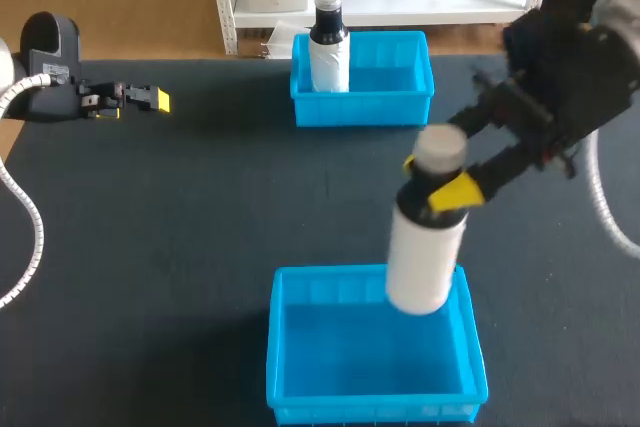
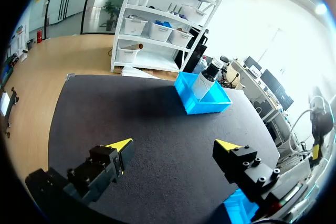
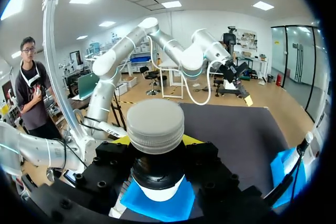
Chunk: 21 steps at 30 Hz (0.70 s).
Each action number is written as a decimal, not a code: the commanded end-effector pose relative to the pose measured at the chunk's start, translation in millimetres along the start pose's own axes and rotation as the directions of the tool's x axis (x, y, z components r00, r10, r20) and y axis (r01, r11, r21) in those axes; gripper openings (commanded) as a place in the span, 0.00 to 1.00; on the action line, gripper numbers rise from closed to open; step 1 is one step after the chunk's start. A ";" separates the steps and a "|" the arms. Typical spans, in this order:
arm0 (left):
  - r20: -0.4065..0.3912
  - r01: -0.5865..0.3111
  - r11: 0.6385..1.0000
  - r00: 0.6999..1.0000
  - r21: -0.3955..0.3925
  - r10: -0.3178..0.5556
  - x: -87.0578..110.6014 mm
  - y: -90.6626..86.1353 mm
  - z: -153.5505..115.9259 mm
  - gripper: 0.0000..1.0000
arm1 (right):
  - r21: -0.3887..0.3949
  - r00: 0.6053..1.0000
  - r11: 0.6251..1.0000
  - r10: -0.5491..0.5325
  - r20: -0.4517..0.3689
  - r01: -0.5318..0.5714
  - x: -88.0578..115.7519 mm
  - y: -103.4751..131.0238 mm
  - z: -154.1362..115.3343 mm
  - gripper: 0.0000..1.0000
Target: Pick up the bottle, and place it in the far bin if it is heavy, or in the near bin if it is light.
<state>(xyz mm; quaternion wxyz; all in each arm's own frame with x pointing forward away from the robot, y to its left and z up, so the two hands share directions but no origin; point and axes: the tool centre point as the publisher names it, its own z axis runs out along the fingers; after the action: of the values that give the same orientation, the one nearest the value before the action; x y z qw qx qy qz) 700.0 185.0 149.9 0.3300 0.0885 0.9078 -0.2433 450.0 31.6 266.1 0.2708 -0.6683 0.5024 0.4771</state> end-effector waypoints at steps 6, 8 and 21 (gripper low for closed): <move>0.000 0.000 1.000 1.000 0.000 0.000 0.0 0.0 0.0 1.00 | -0.125 1.000 0.992 -0.014 0.018 0.016 15.8 -11.9 59.1 0.20; 0.000 0.000 1.000 1.000 0.000 0.000 0.0 0.0 0.0 1.00 | -0.140 1.000 0.990 -0.019 0.023 0.022 19.8 -13.4 67.7 0.21; 0.000 0.000 1.000 1.000 0.000 0.000 0.0 0.0 0.0 1.00 | -0.224 0.997 0.972 -0.062 0.034 0.069 49.4 -28.8 110.5 0.23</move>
<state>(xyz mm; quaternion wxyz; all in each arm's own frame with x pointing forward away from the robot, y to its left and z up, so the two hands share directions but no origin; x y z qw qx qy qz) 700.0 184.9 149.9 0.3300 0.0885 0.9078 -0.2433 431.2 104.4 183.4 0.2343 -0.6996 0.4362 0.5152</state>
